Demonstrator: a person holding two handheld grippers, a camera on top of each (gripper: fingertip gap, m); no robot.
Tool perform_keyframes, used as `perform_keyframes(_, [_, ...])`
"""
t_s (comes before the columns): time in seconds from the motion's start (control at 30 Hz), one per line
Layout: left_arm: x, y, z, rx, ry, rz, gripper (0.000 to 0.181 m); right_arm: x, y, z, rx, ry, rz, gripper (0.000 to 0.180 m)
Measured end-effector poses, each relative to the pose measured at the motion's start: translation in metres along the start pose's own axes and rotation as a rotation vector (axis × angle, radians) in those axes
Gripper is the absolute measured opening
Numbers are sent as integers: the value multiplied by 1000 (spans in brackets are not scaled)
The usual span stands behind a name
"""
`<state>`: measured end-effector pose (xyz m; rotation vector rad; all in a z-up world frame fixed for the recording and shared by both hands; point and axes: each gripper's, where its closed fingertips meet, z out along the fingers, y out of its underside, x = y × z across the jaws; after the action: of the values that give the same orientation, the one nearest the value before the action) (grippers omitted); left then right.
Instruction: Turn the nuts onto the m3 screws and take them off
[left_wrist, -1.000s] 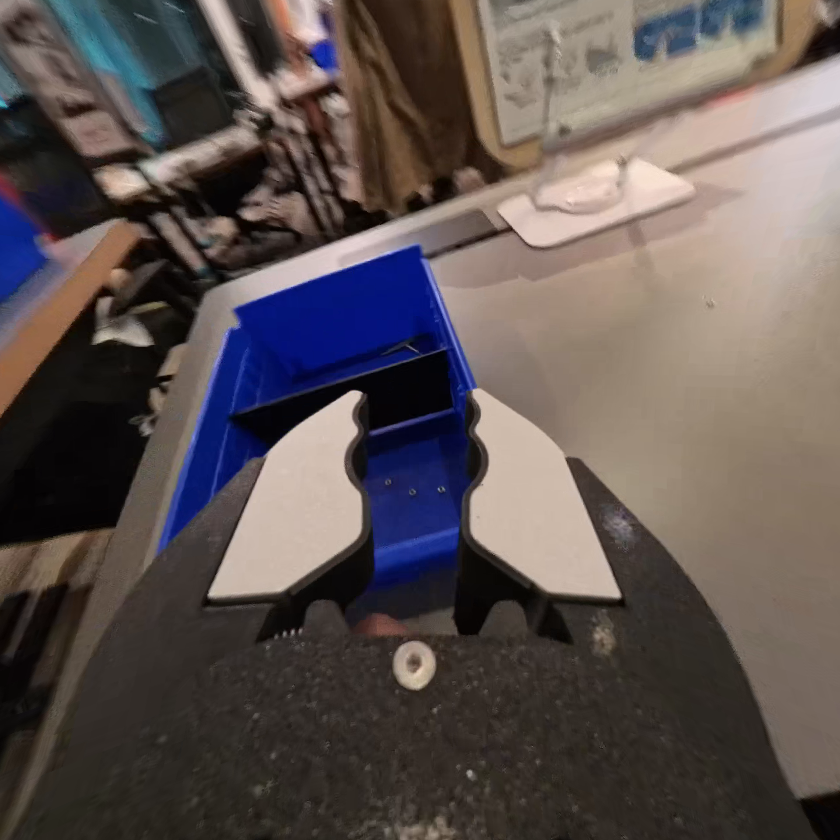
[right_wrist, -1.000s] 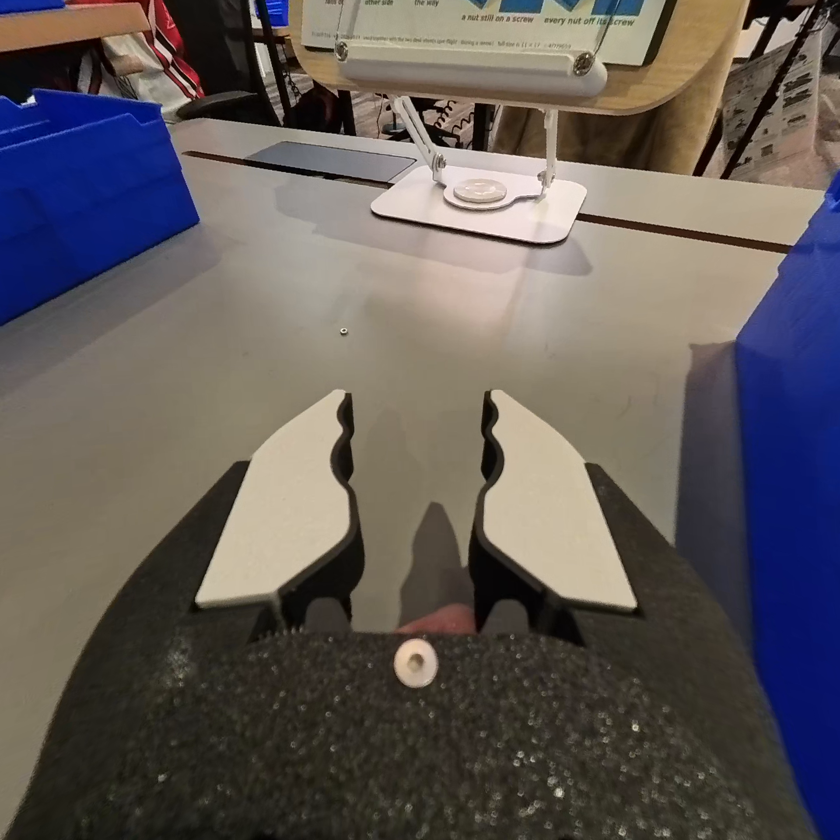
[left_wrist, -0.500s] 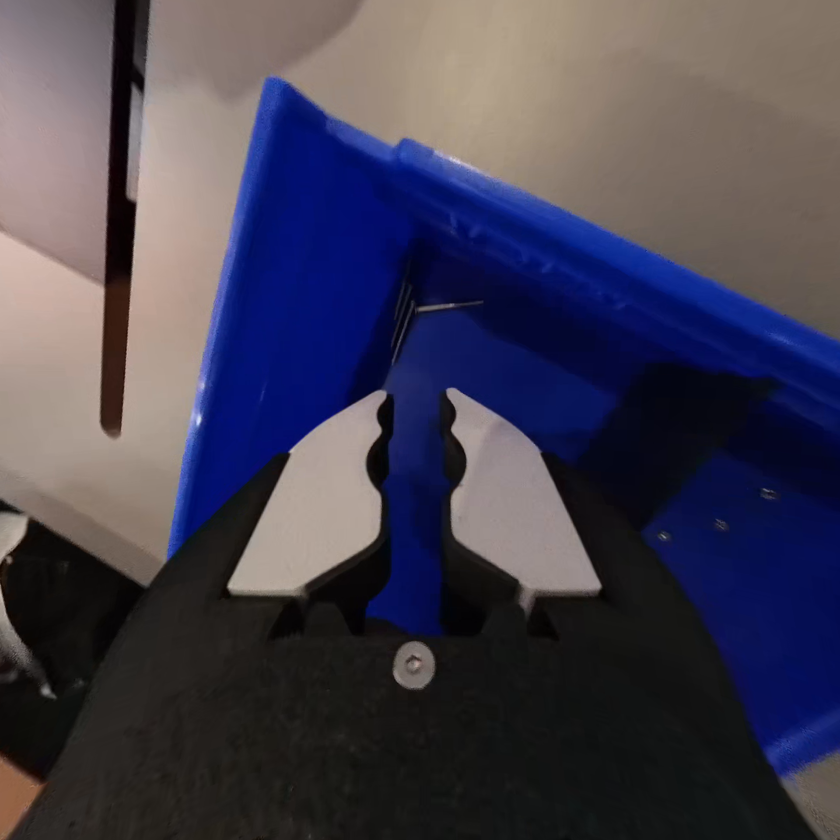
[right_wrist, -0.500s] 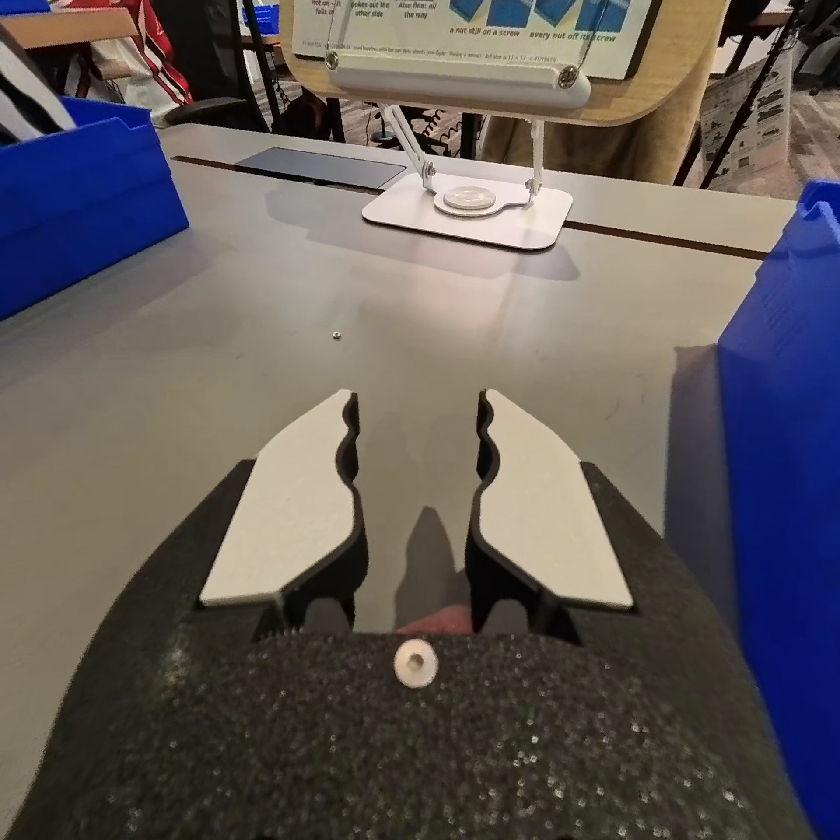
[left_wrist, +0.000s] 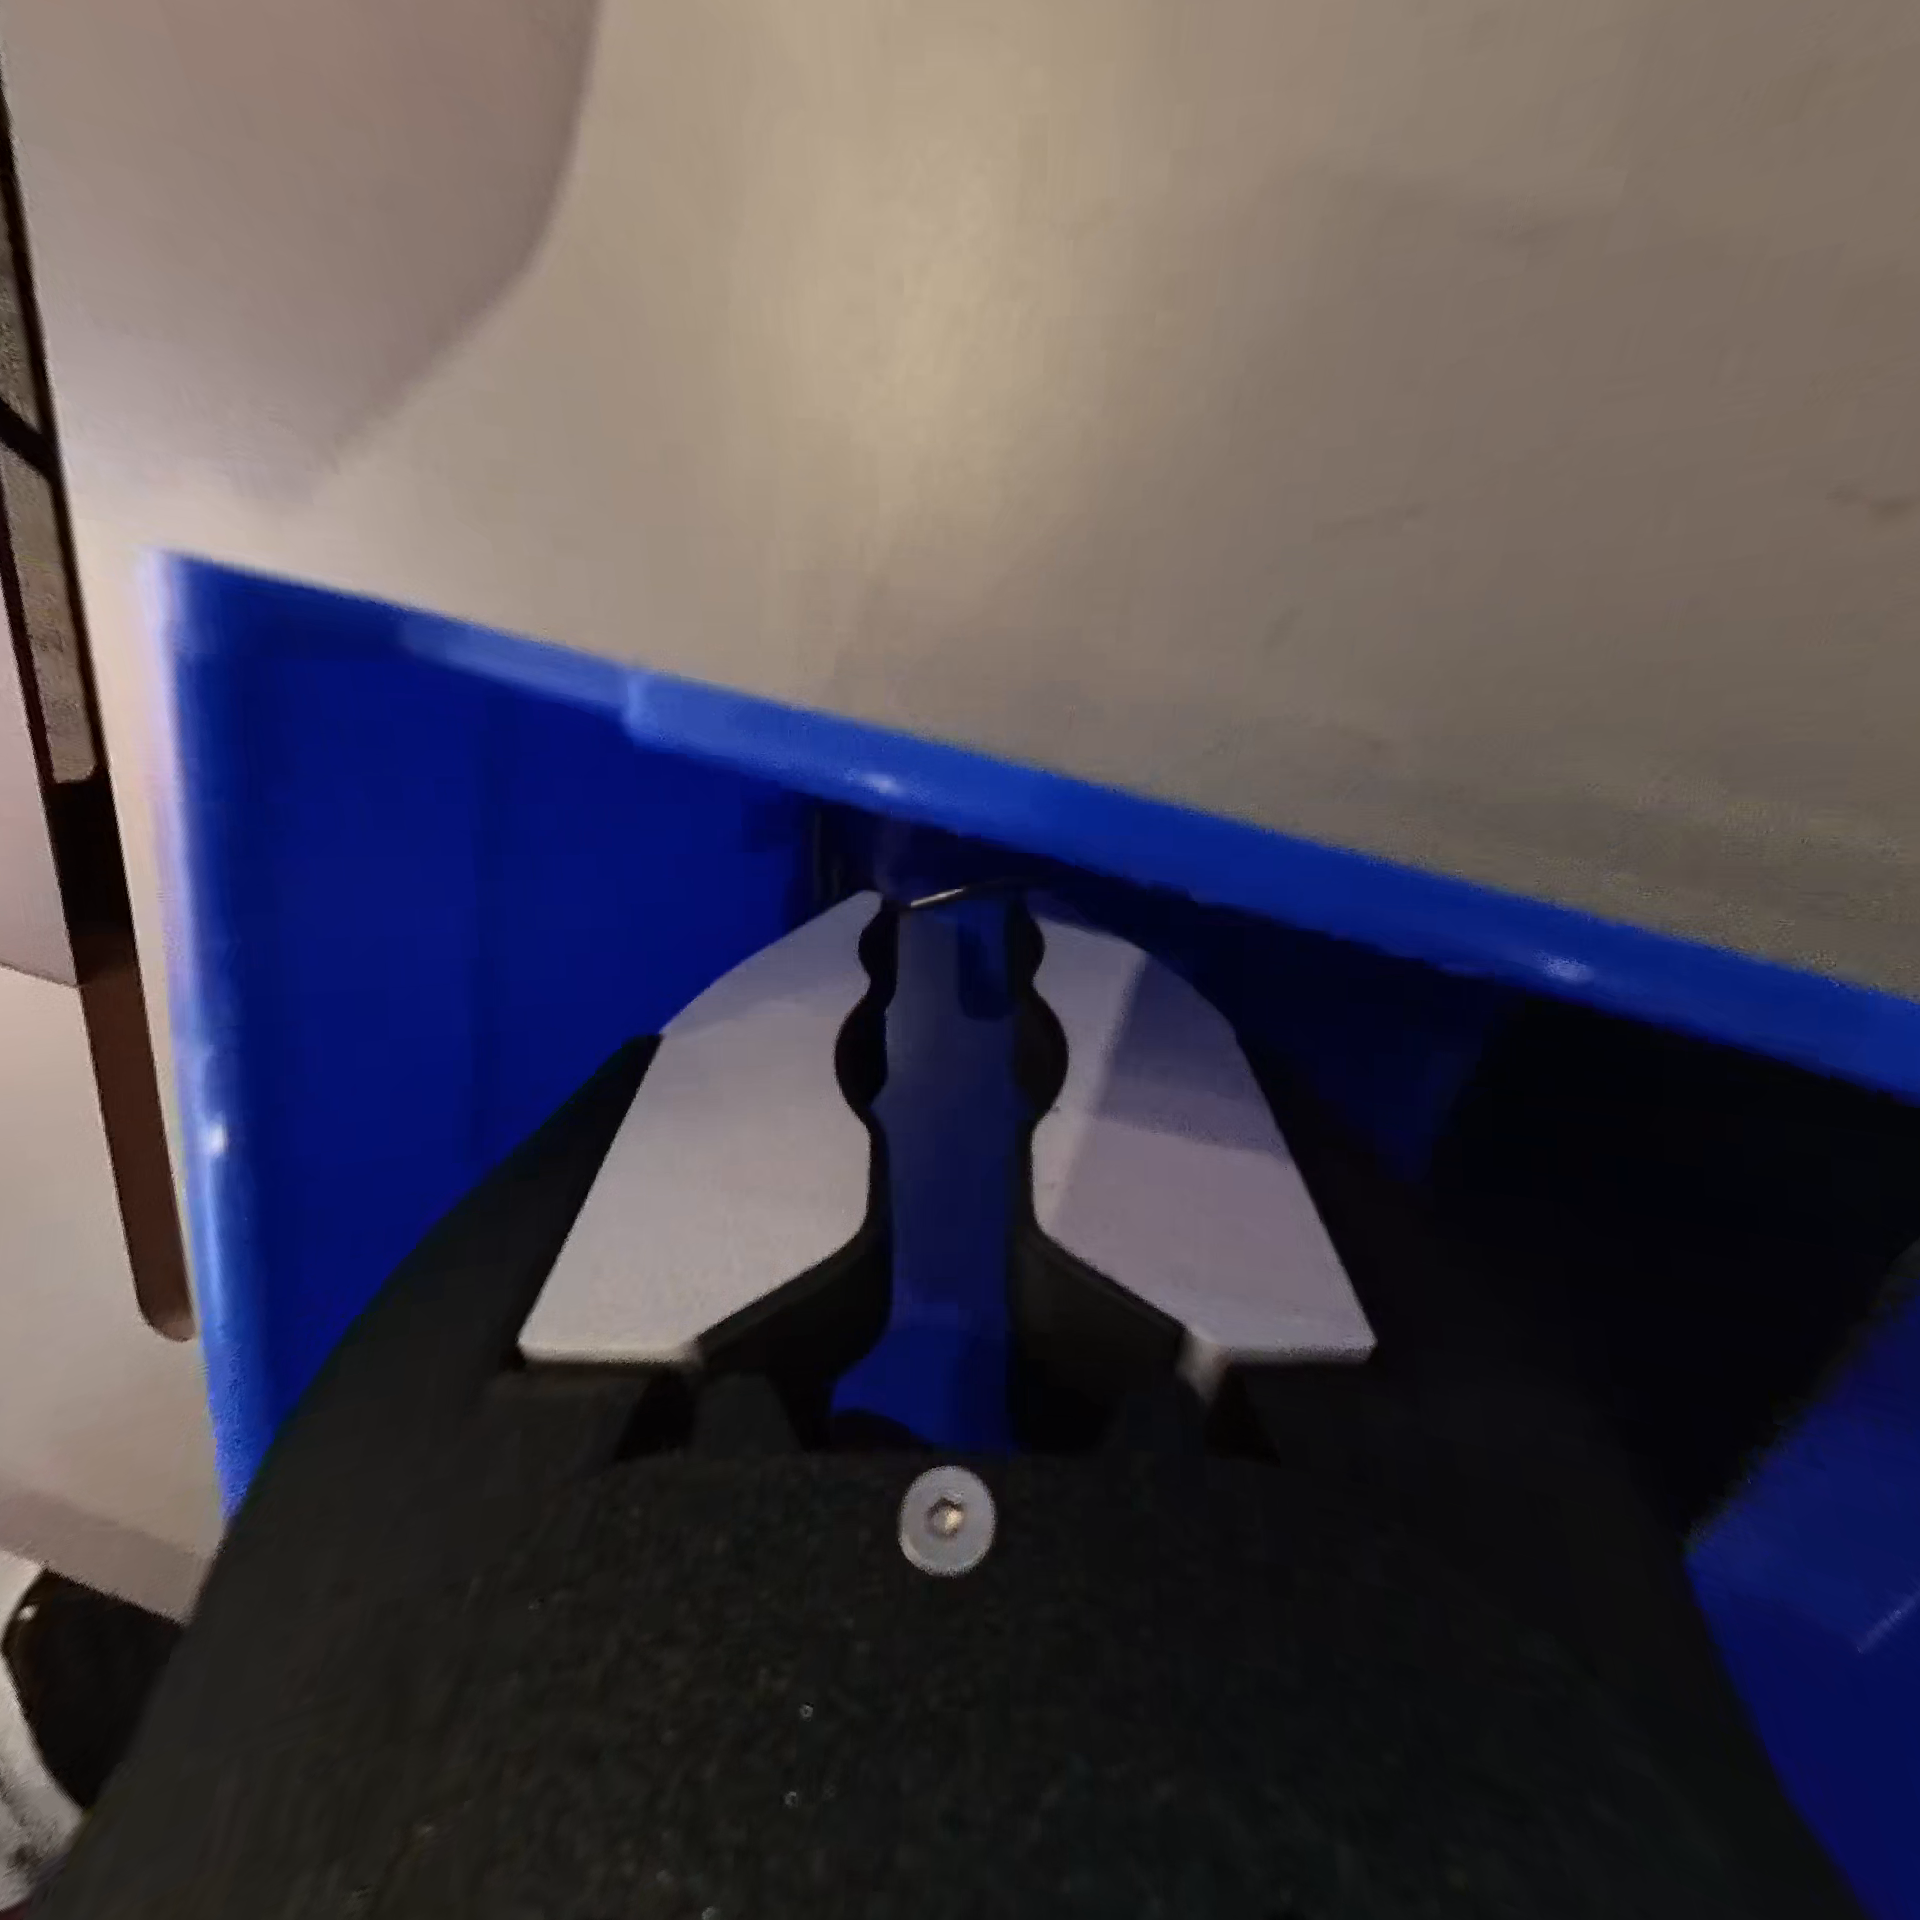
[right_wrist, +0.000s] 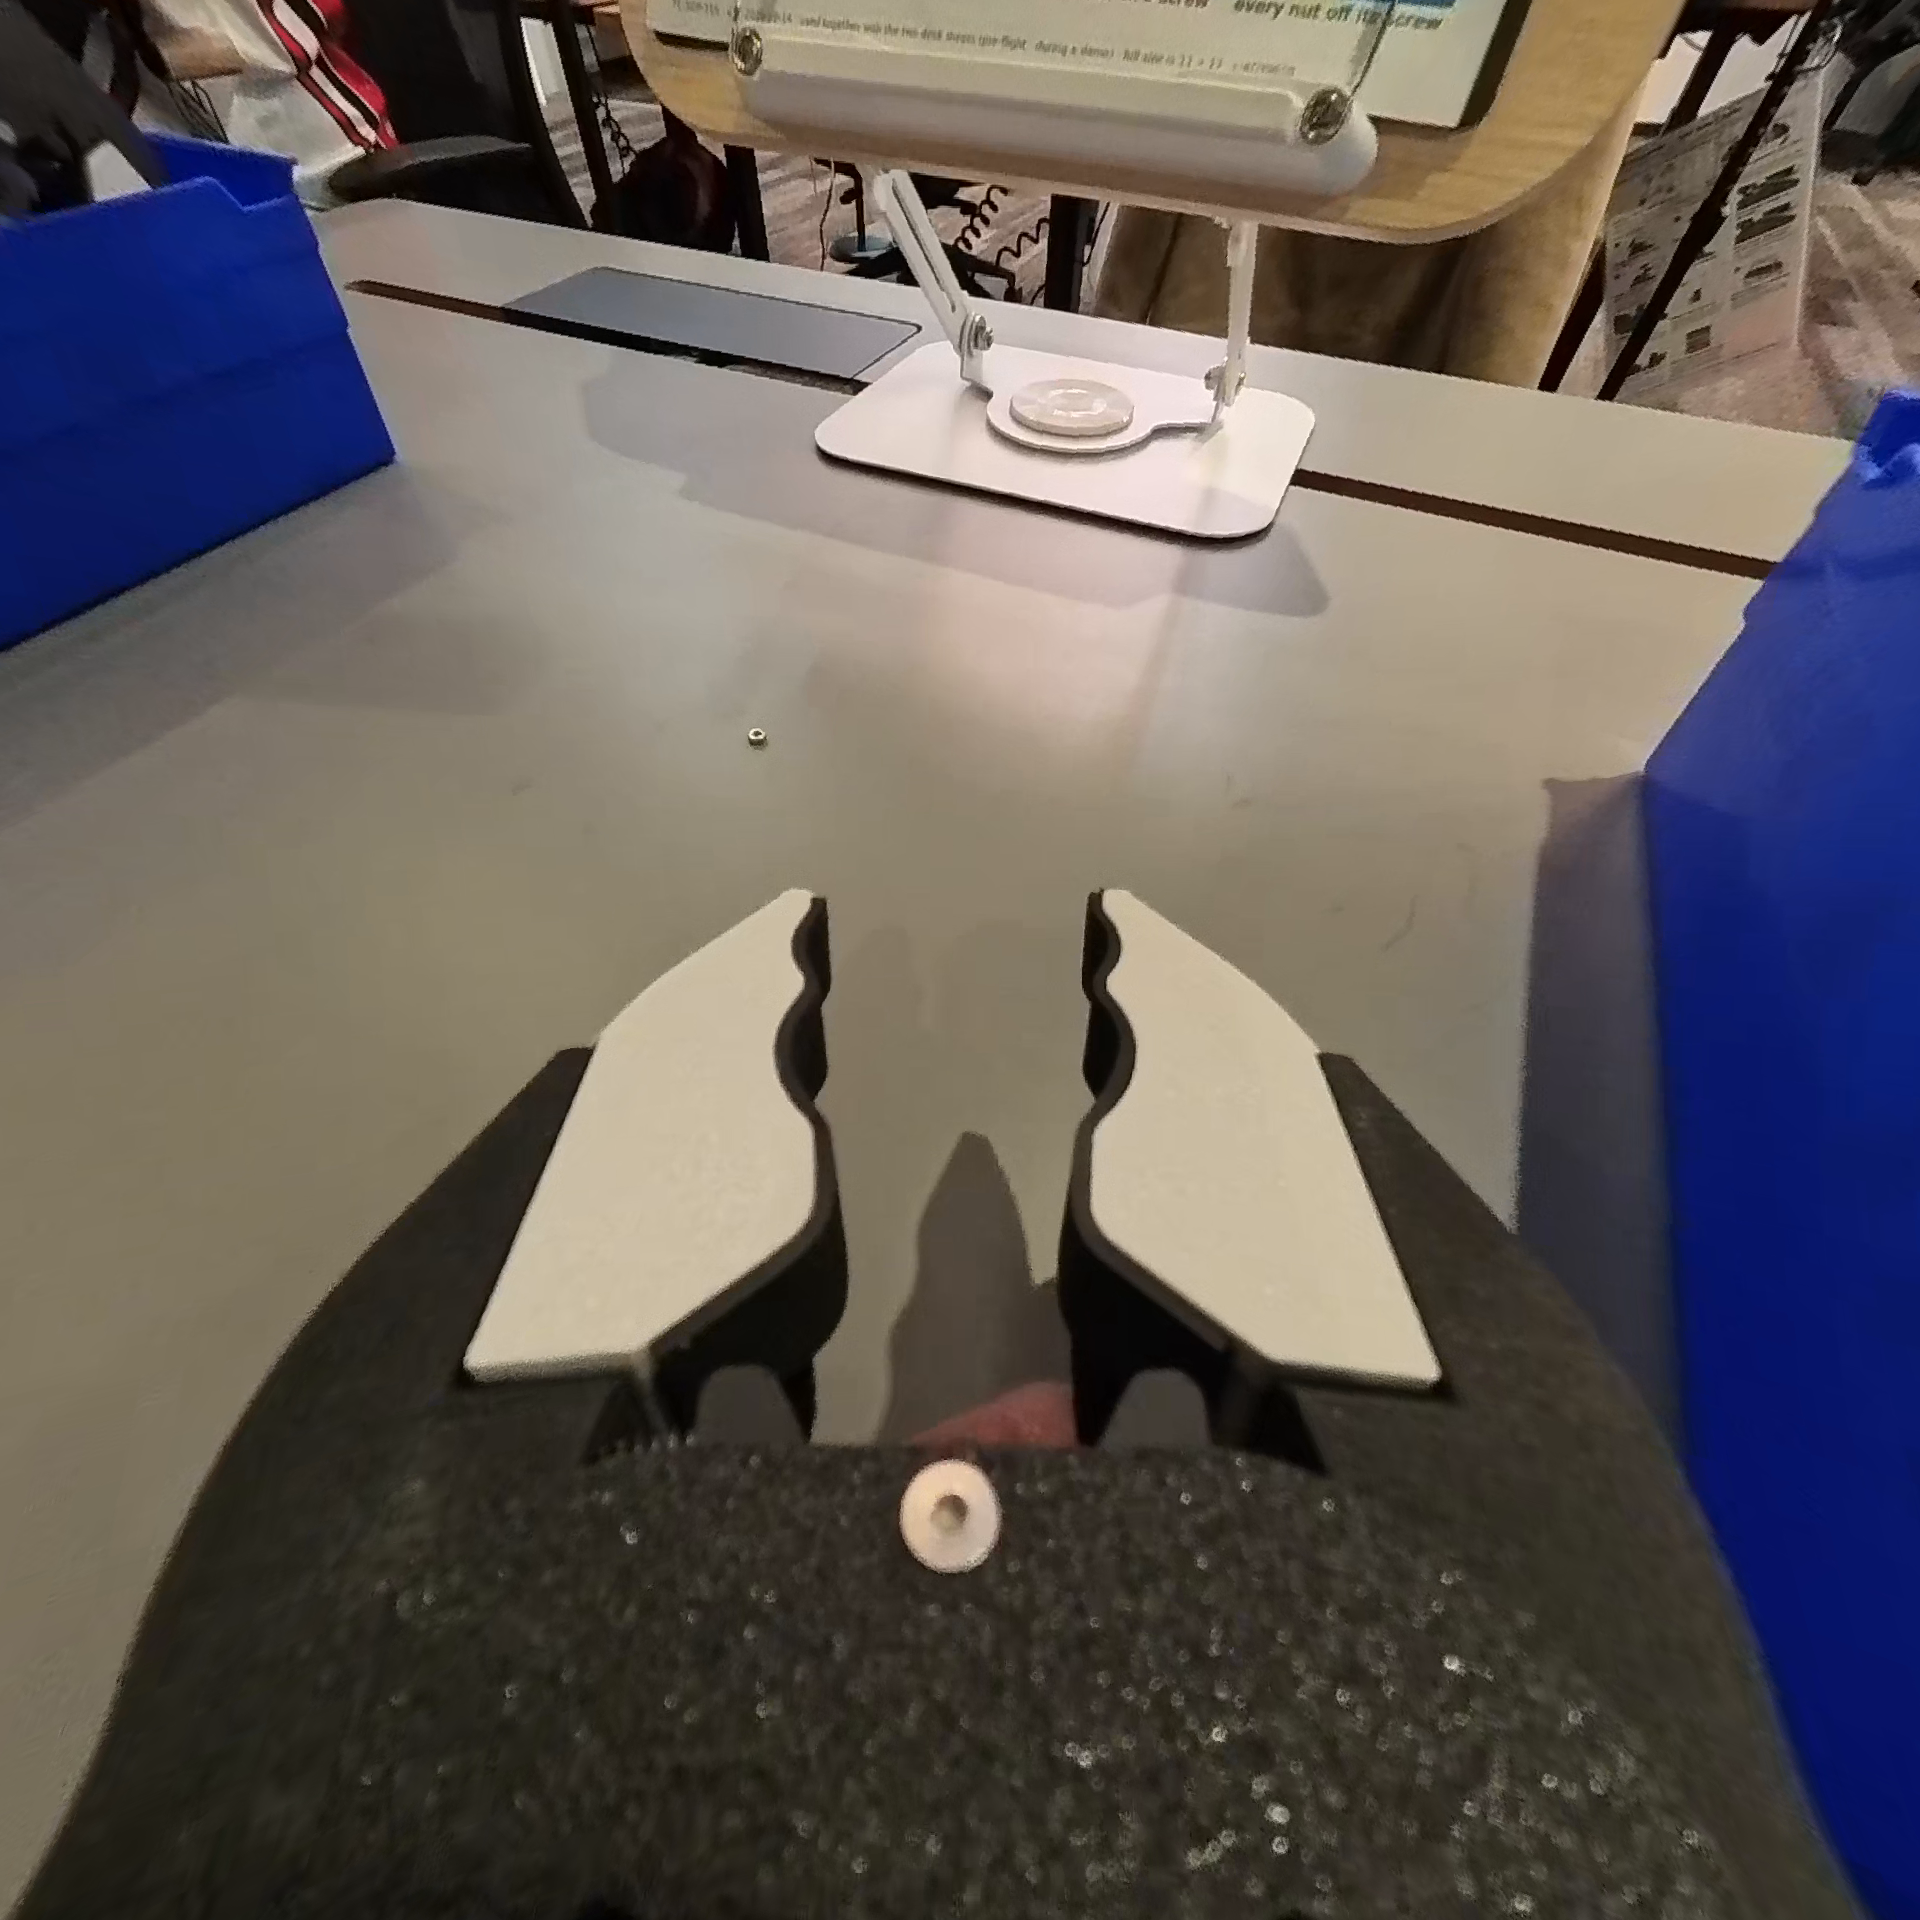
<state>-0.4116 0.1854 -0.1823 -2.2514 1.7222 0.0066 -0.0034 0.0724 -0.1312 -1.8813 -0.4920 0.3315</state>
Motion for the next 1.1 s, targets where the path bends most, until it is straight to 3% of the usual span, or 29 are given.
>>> perform_keyframes(0.2, [8,2,5,-36,58,55,17,0,3,2,-22,7,-8,46])
perform_keyframes(0.37, [17,13,3,-105,143,21,0,0,3,3,-30,13,-14,45])
perform_keyframes(0.5, [23,21,-1,-108,149,15,7,0,3,3,-30,9,-8,45])
perform_keyframes(0.53, [21,21,-2,-92,126,18,17,0,3,3,-30,6,-6,45])
perform_keyframes(0.63, [6,19,-9,-8,28,3,19,0,4,3,-33,2,0,44])
perform_keyframes(0.87, [-1,21,-28,105,34,-231,31,0,5,4,-42,-5,2,43])
perform_keyframes(1.1, [-21,36,-24,12,-100,-612,37,0,3,3,-31,-6,6,43])
